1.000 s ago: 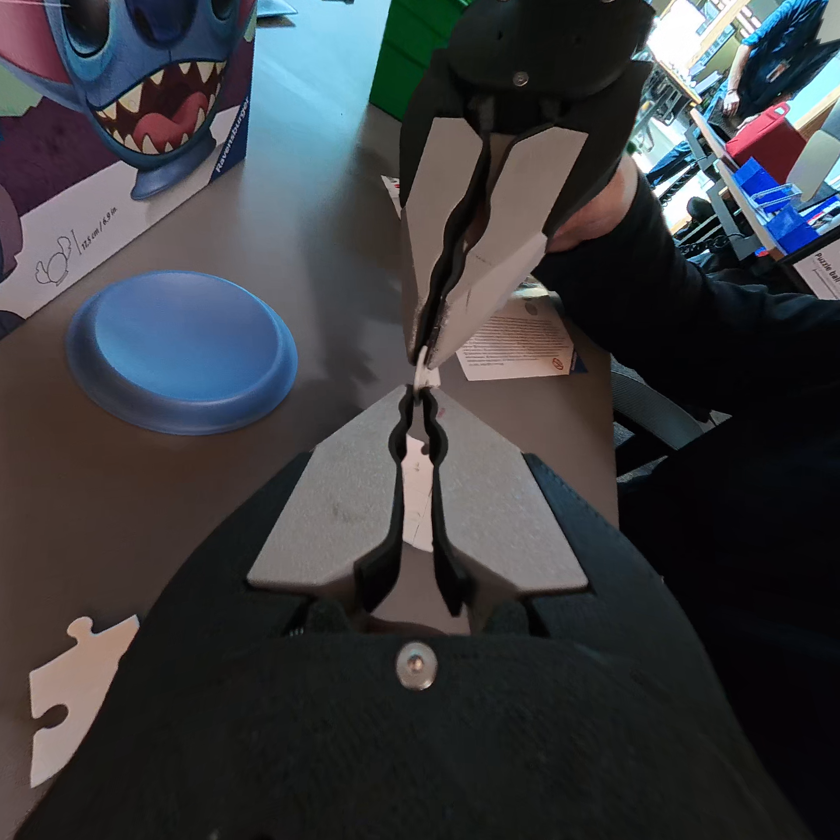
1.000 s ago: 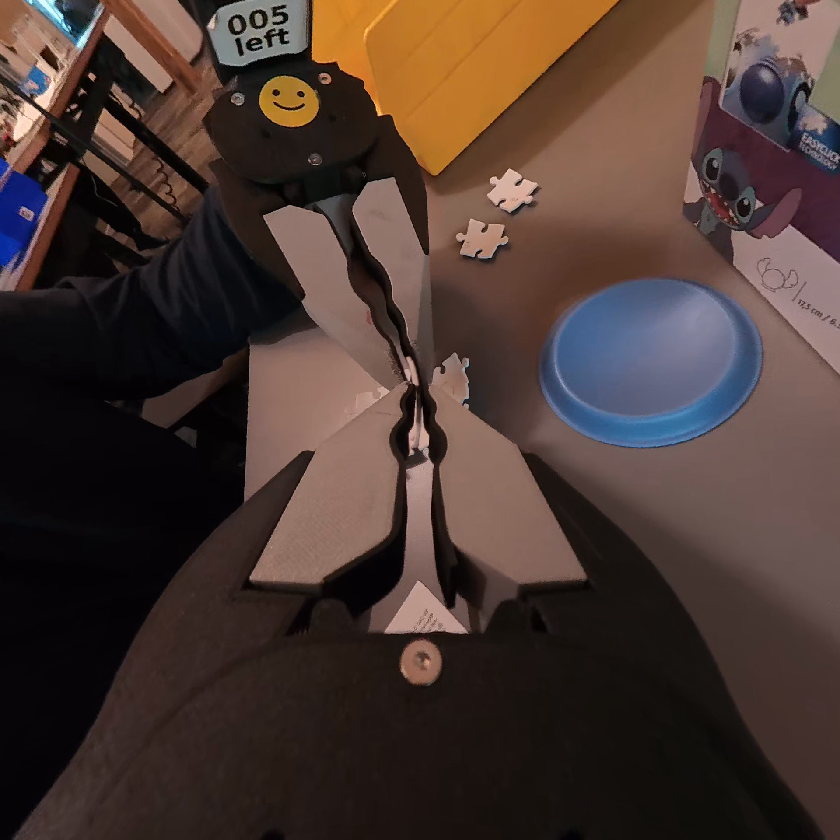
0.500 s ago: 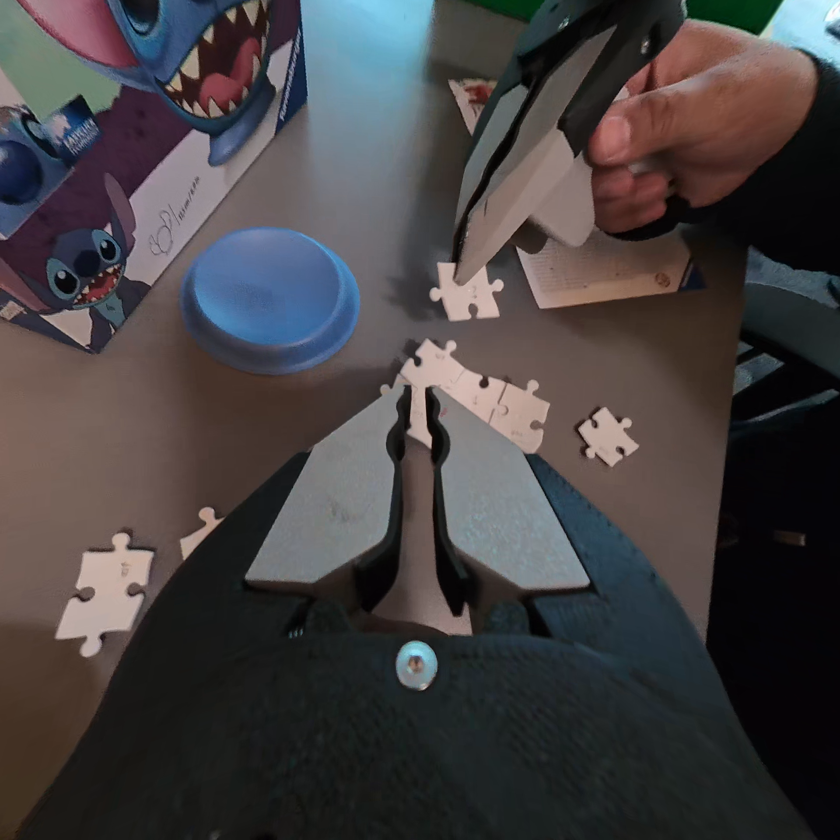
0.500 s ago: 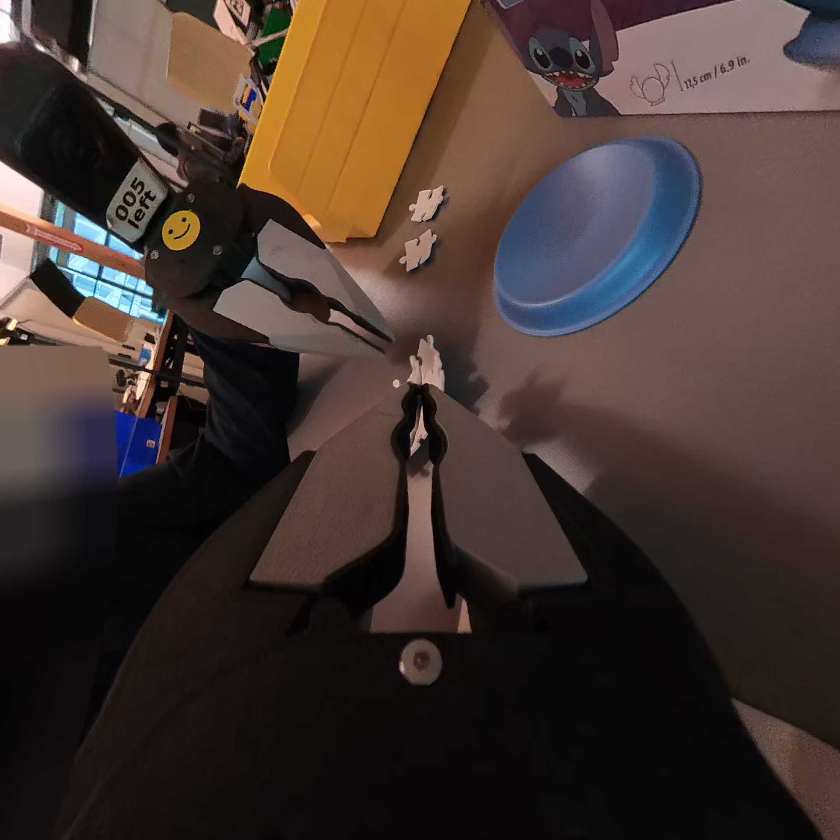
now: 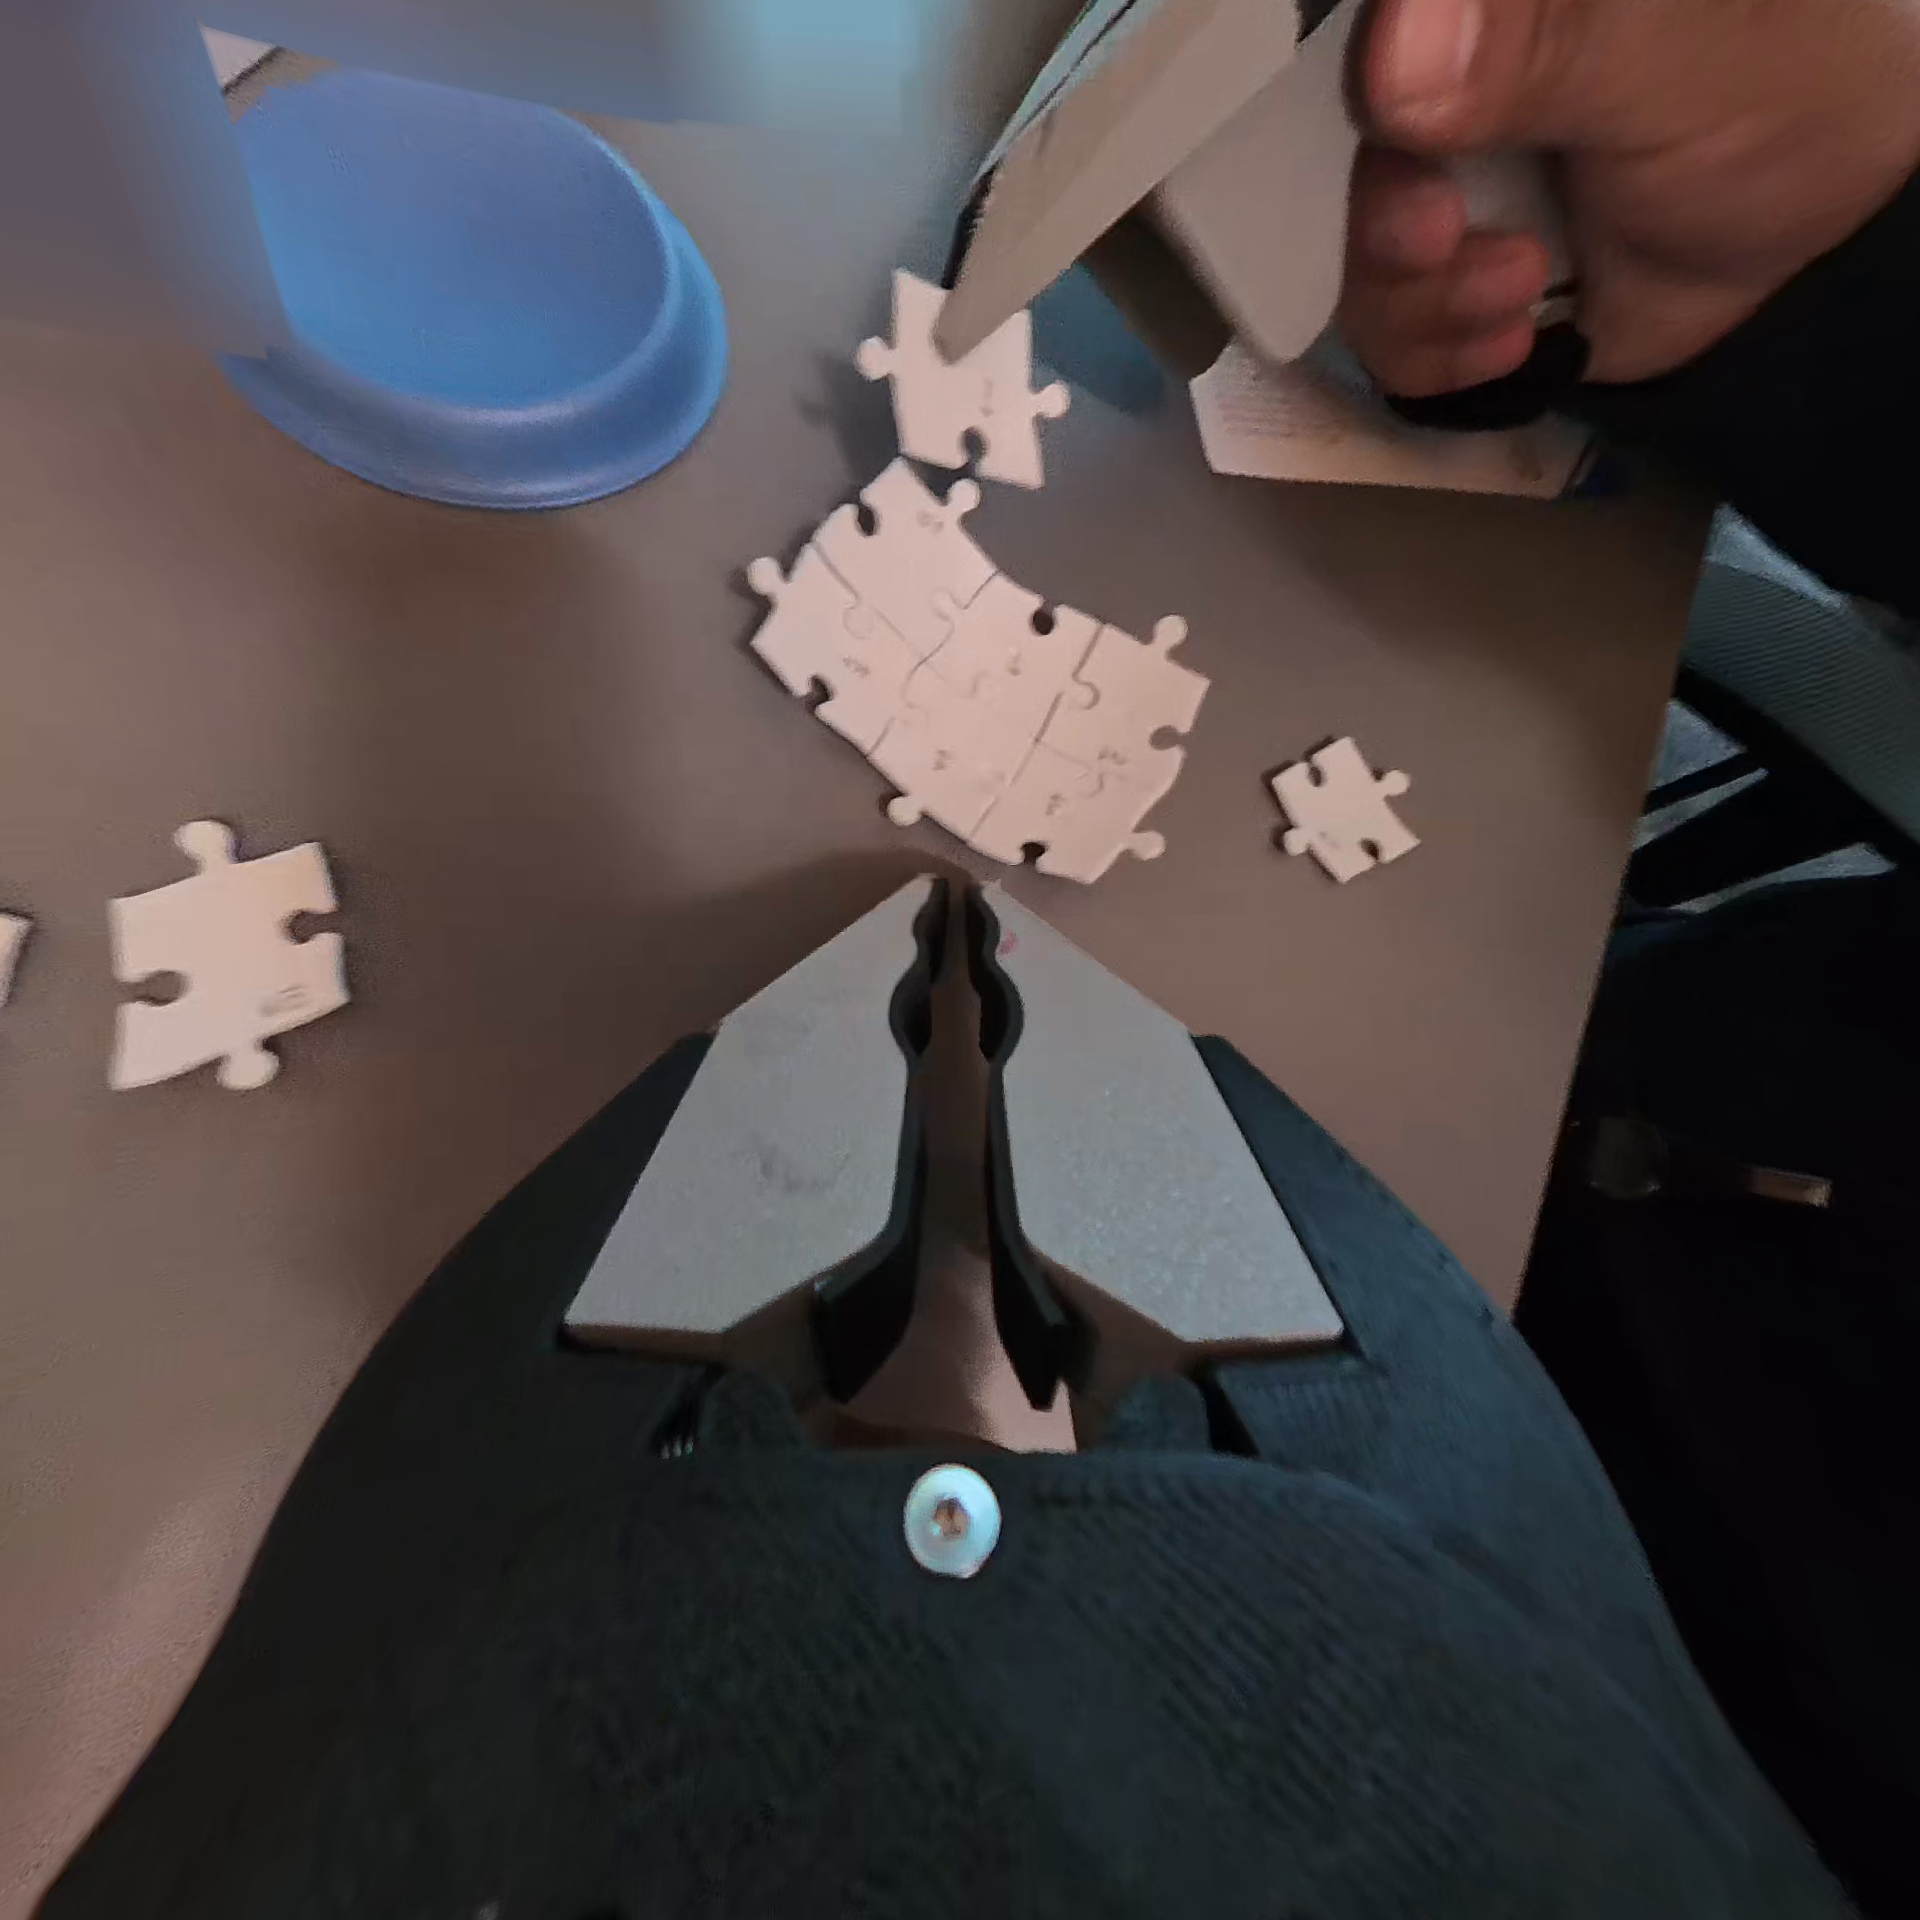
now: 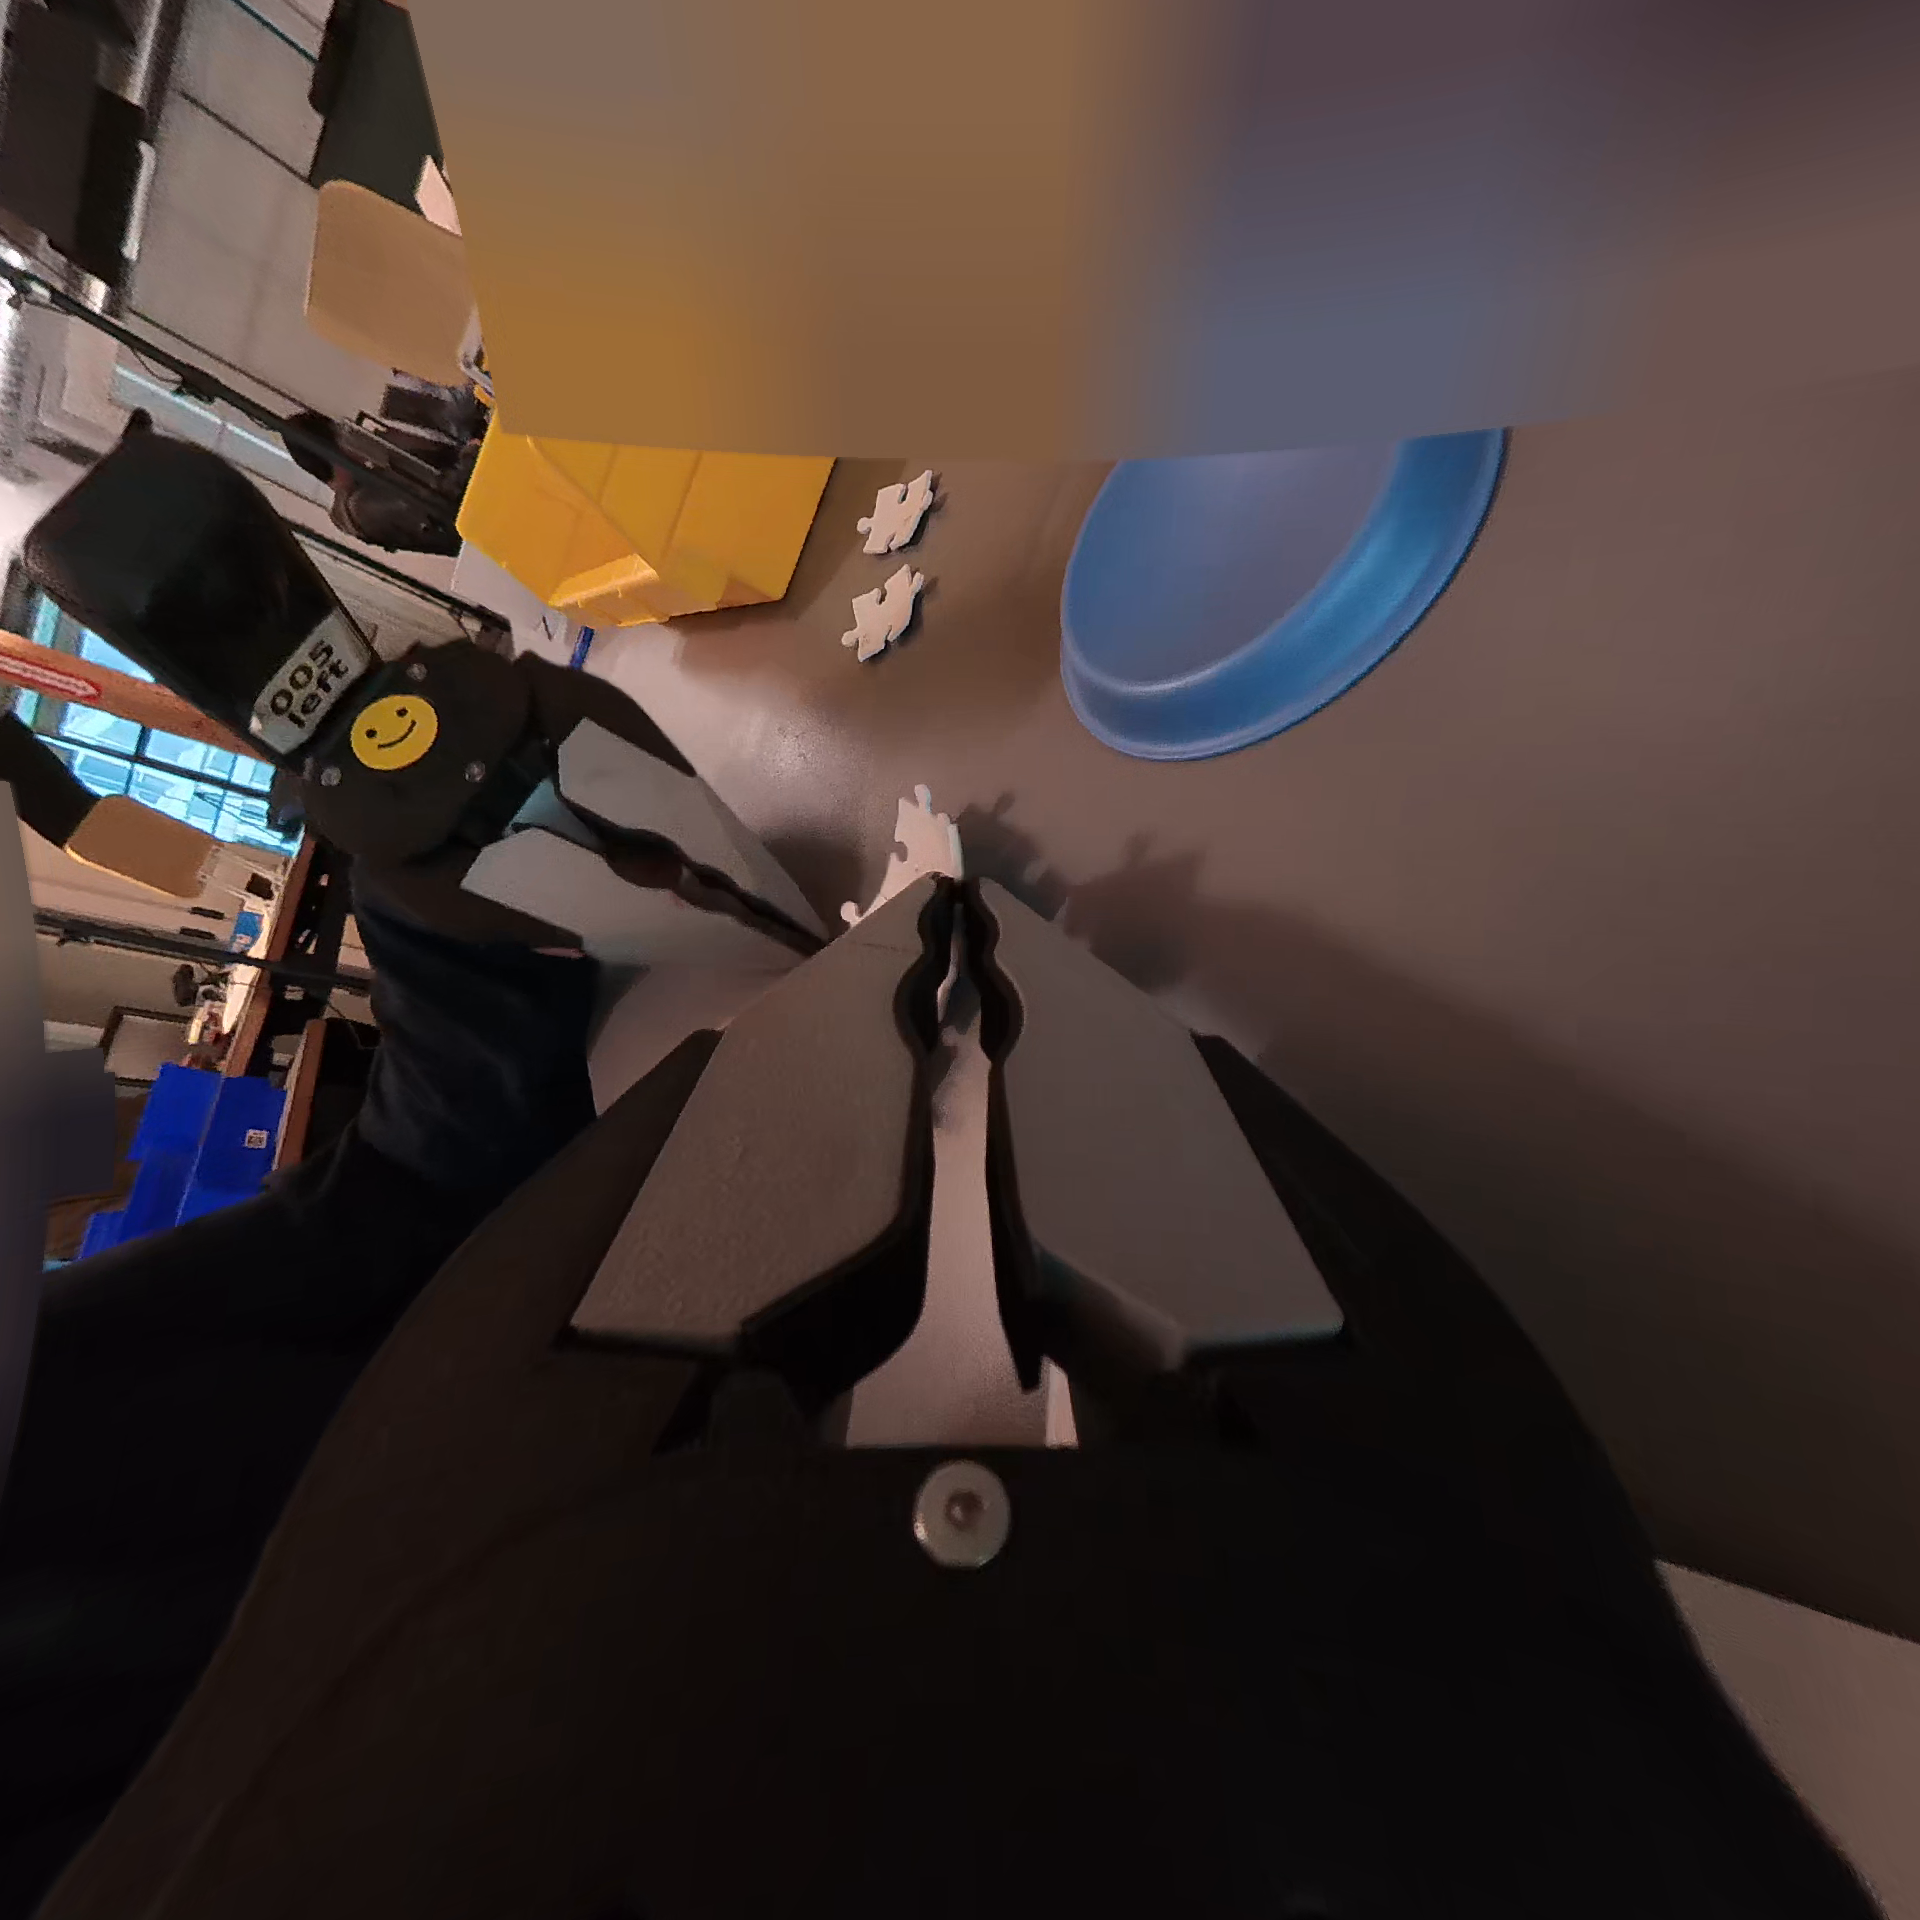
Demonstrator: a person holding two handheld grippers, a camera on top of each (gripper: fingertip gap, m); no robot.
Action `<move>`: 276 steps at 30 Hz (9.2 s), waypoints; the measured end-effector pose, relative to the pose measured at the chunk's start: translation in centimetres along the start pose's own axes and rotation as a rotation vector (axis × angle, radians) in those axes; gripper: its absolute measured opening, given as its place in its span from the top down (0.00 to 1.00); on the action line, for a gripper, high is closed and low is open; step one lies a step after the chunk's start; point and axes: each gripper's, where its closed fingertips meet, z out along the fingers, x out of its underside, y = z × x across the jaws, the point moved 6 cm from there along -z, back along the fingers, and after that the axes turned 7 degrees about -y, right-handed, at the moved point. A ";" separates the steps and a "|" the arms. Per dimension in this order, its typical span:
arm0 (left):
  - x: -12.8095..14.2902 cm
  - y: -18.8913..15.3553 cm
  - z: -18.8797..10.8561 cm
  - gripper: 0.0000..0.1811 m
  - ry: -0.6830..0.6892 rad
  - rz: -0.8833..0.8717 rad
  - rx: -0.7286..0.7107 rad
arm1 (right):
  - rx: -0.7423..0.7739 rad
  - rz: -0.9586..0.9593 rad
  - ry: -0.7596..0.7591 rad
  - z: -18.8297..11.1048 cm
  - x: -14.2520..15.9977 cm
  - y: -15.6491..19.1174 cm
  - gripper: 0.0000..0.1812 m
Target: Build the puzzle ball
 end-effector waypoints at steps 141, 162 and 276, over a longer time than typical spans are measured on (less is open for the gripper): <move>-4.3 1.8 3.2 1.00 0.276 0.456 -0.254 | -0.259 -0.412 0.327 4.7 -2.7 -0.1 1.00; -4.0 1.2 3.4 1.00 0.262 0.555 -0.286 | -0.202 -0.370 0.368 5.6 -2.5 -0.4 1.00; -6.7 3.7 5.1 1.00 0.441 0.127 0.045 | -0.125 -0.608 0.497 4.8 -1.4 -0.2 1.00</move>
